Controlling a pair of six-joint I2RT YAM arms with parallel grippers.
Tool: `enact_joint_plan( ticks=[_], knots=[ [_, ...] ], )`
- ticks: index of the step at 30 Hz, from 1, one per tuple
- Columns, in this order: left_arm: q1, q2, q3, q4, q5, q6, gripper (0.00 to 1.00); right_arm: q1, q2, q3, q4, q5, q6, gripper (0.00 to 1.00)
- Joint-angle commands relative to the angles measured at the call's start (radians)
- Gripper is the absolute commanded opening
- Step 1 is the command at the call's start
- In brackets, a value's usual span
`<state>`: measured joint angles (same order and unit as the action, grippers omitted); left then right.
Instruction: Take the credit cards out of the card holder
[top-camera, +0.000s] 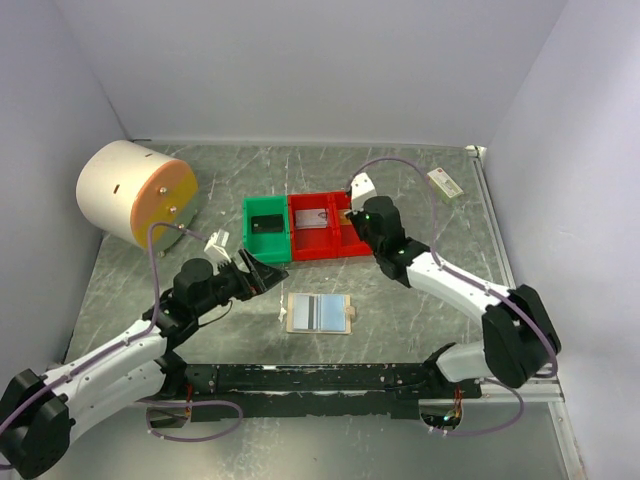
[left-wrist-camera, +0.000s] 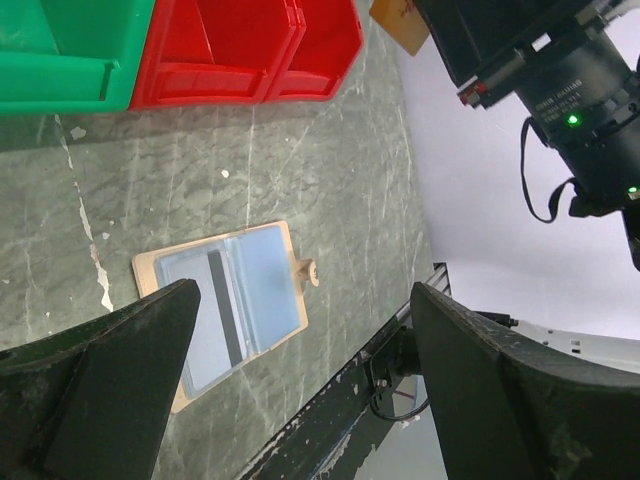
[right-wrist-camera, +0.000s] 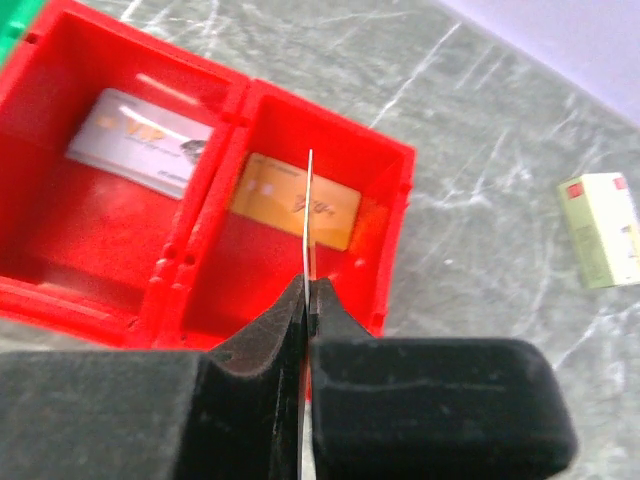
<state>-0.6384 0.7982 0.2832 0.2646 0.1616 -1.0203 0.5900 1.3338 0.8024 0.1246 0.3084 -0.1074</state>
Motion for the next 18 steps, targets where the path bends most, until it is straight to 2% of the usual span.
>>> enact_joint_plan(
  ticks=[1, 6, 8, 13, 15, 18],
  knots=[
    [0.002, 0.011, 0.023, 0.023, 0.020, 0.015, 0.98, -0.028, 0.086, 0.006, 0.188, 0.083, -0.218, 0.00],
    [0.002, 0.007, 0.051, -0.025, 0.024, 0.029, 0.97, -0.143, 0.127, 0.035, 0.206, -0.239, -0.241, 0.00],
    [0.002, 0.002, 0.053, -0.033, 0.027, 0.031, 0.98, -0.180, 0.144, 0.050, 0.176, -0.374, -0.278, 0.00],
    [0.002, -0.006, 0.072, -0.070, 0.043, 0.056, 0.97, -0.225, 0.211, 0.112, 0.041, -0.601, -0.385, 0.00],
    [0.002, -0.013, 0.076, -0.083, 0.038, 0.063, 0.97, -0.226, 0.233, 0.120, 0.026, -0.608, -0.419, 0.00],
    [0.002, -0.028, 0.074, -0.096, 0.021, 0.062, 0.97, -0.226, 0.268, 0.140, 0.022, -0.528, -0.456, 0.00]
  ],
)
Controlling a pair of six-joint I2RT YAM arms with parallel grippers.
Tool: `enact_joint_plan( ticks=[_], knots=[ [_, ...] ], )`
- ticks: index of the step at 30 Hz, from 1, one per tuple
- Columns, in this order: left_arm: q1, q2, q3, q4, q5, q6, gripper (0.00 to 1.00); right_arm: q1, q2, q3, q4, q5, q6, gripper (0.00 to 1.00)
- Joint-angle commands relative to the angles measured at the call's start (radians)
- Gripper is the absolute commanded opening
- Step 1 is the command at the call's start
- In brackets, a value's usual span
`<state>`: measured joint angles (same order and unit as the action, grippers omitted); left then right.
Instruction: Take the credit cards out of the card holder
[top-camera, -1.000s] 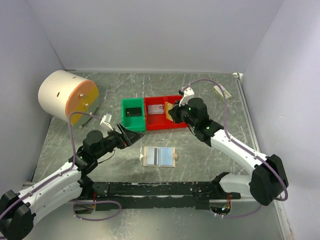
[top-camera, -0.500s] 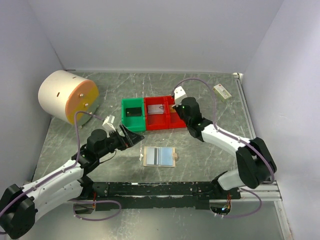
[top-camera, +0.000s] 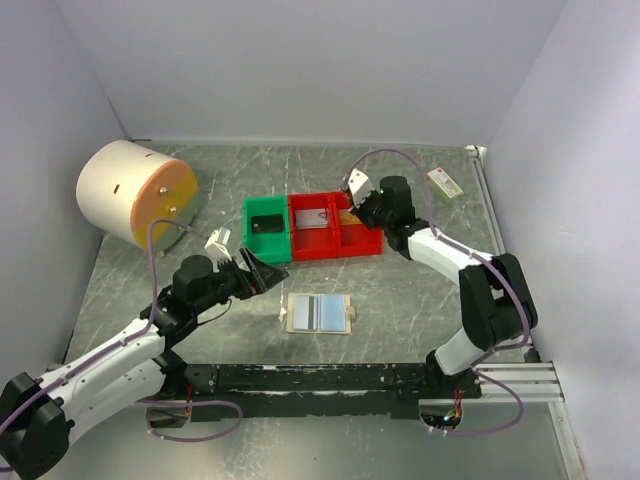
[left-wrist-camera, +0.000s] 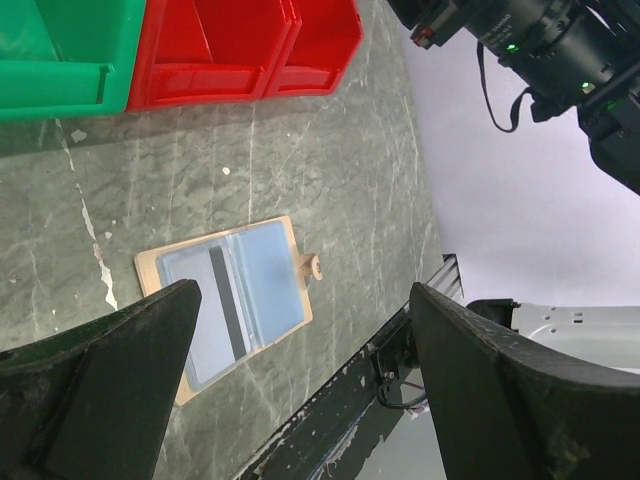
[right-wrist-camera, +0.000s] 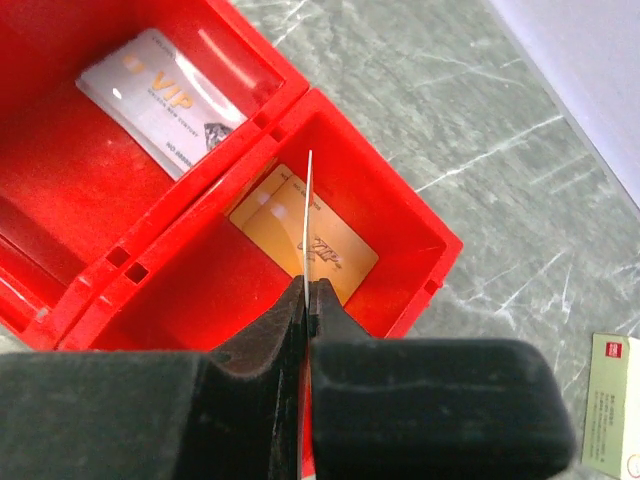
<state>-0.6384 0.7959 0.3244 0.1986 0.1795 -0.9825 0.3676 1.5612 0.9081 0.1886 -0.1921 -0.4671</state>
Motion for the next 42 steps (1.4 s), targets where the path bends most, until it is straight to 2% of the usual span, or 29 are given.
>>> enact_joint_plan(
  ticks=[1, 8, 16, 21, 23, 36, 42],
  knots=[
    [0.002, -0.031, 0.033, -0.036, -0.005, 0.022, 0.97, -0.004, 0.051, 0.043, -0.051, -0.018, -0.119, 0.00],
    [0.002, -0.044, 0.032, -0.074, -0.043, 0.025, 0.98, -0.001, 0.112, 0.066, -0.092, 0.016, -0.282, 0.00],
    [0.002, -0.039, 0.004, -0.027, -0.035, 0.000, 0.98, -0.001, 0.173, 0.118, -0.065, 0.050, -0.353, 0.00],
    [0.002, -0.042, 0.011, -0.047, -0.022, 0.006, 0.97, -0.001, 0.229, 0.148, -0.026, 0.089, -0.380, 0.00],
    [0.002, -0.049, 0.015, -0.058, -0.021, 0.011, 0.97, -0.001, 0.266, 0.180, -0.060, 0.107, -0.398, 0.00],
    [0.002, -0.046, 0.012, -0.060, -0.012, 0.013, 0.97, -0.001, 0.303, 0.123, 0.043, 0.037, -0.508, 0.00],
    [0.002, -0.043, 0.014, -0.066, -0.011, 0.005, 0.96, -0.001, 0.350, 0.149, 0.045, 0.020, -0.497, 0.00]
  ],
)
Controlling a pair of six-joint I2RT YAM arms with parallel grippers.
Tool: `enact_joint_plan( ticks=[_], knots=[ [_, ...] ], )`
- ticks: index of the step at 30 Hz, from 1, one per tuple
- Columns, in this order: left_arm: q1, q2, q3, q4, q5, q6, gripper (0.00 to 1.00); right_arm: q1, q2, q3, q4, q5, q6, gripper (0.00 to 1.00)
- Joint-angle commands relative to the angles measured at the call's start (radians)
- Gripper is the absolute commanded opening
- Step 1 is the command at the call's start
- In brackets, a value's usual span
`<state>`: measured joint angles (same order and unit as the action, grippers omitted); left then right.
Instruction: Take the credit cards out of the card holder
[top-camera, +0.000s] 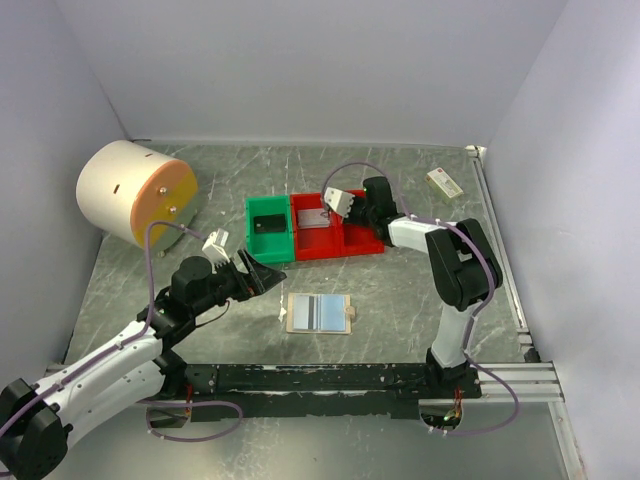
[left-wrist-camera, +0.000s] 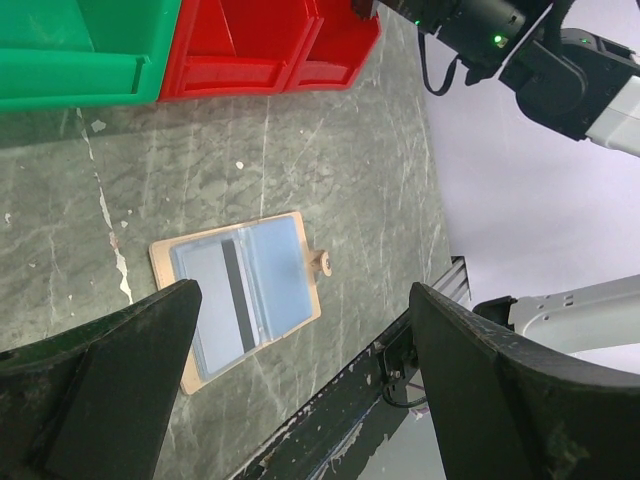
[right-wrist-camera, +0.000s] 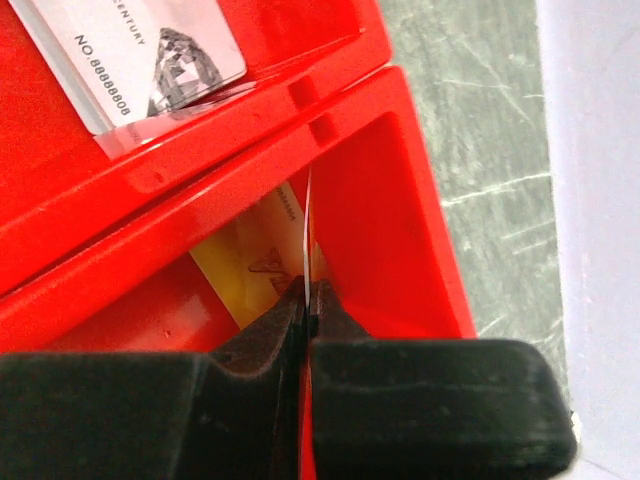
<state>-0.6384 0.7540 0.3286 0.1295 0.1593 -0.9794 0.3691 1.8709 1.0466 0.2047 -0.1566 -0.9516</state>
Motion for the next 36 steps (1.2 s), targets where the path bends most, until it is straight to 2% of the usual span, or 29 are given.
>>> enact_joint_plan(
  ticks=[1, 5, 10, 12, 14, 15, 30, 36],
  knots=[
    [0.002, -0.004, 0.012, -0.002, 0.010, 0.003, 0.96, -0.002, 0.045, 0.014, 0.026, -0.010, -0.012, 0.00],
    [0.002, -0.016, 0.015, -0.016, 0.001, 0.007, 0.96, -0.002, 0.054, 0.005, 0.049, 0.006, -0.006, 0.02],
    [0.003, -0.006, 0.015, -0.016, 0.002, 0.006, 0.96, -0.002, 0.041, 0.000, 0.019, 0.000, -0.012, 0.24],
    [0.002, 0.005, 0.013, -0.003, 0.006, 0.003, 0.96, -0.002, 0.036, -0.003, -0.003, -0.014, -0.014, 0.28],
    [0.002, 0.017, 0.013, 0.007, 0.016, 0.002, 0.96, -0.002, 0.032, -0.004, -0.021, -0.013, -0.017, 0.40],
    [0.002, 0.022, 0.013, 0.011, 0.022, 0.001, 0.96, -0.002, 0.031, -0.003, -0.035, -0.016, -0.019, 0.42],
    [0.003, 0.066, 0.020, 0.039, 0.047, 0.001, 0.96, -0.002, 0.003, 0.026, -0.092, -0.041, 0.086, 0.51],
    [0.002, 0.064, 0.018, 0.060, 0.060, 0.002, 0.96, -0.002, -0.005, 0.032, -0.039, -0.026, 0.140, 0.51]
  ],
)
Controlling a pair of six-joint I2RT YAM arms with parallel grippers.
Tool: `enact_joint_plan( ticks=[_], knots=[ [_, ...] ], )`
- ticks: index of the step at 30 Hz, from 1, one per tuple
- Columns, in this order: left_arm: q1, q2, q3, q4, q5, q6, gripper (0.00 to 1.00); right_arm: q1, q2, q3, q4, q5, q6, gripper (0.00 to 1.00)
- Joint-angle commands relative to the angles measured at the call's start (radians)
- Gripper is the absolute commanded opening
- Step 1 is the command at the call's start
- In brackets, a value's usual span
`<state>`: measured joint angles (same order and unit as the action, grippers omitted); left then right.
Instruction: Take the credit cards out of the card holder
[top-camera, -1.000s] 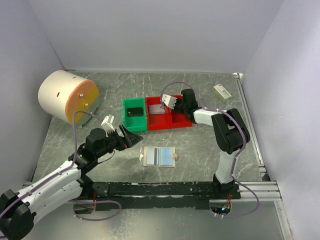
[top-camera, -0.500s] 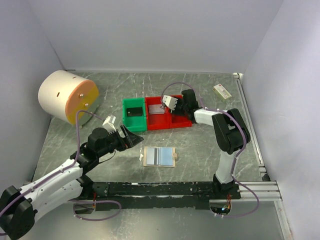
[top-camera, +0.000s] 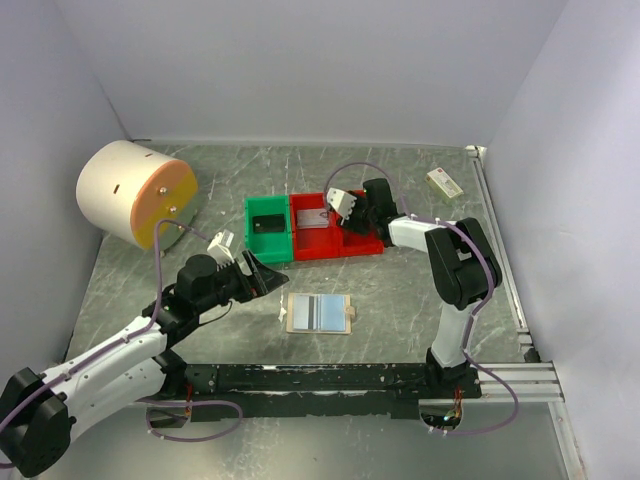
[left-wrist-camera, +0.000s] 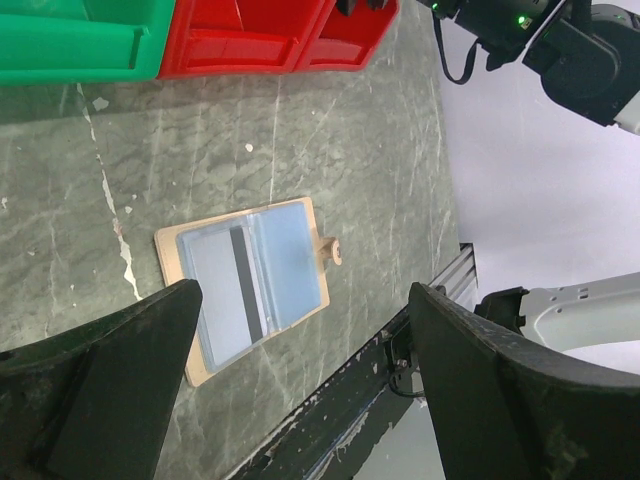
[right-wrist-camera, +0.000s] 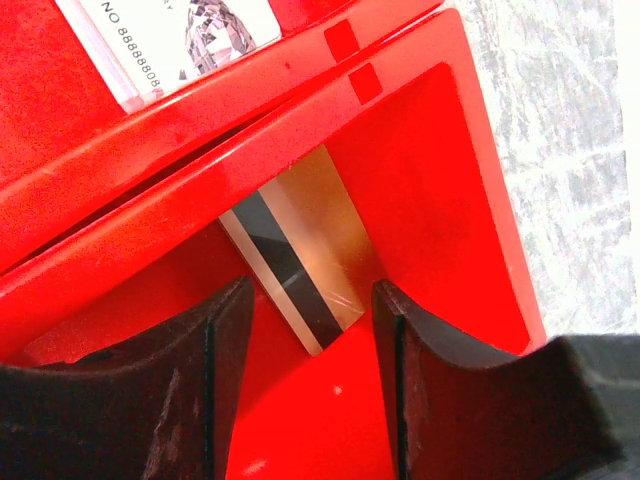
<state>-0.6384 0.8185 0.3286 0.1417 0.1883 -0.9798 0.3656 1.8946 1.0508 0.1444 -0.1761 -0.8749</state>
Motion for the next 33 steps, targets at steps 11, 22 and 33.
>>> enact_joint_plan(
  ticks=[11, 22, 33],
  knots=[
    [0.002, -0.001, 0.024, 0.035, 0.036, 0.013, 0.97, 0.001, -0.258, -0.019, 0.165, 0.004, 0.430, 0.53],
    [0.003, -0.016, -0.003, 0.063, 0.051, 0.004, 0.98, -0.035, -0.313, 0.132, -0.081, -0.153, 1.185, 0.80],
    [0.002, -0.148, -0.032, -0.137, -0.128, -0.051, 1.00, 0.099, -0.389, -0.077, -0.101, -0.190, 1.479, 0.70]
  ],
)
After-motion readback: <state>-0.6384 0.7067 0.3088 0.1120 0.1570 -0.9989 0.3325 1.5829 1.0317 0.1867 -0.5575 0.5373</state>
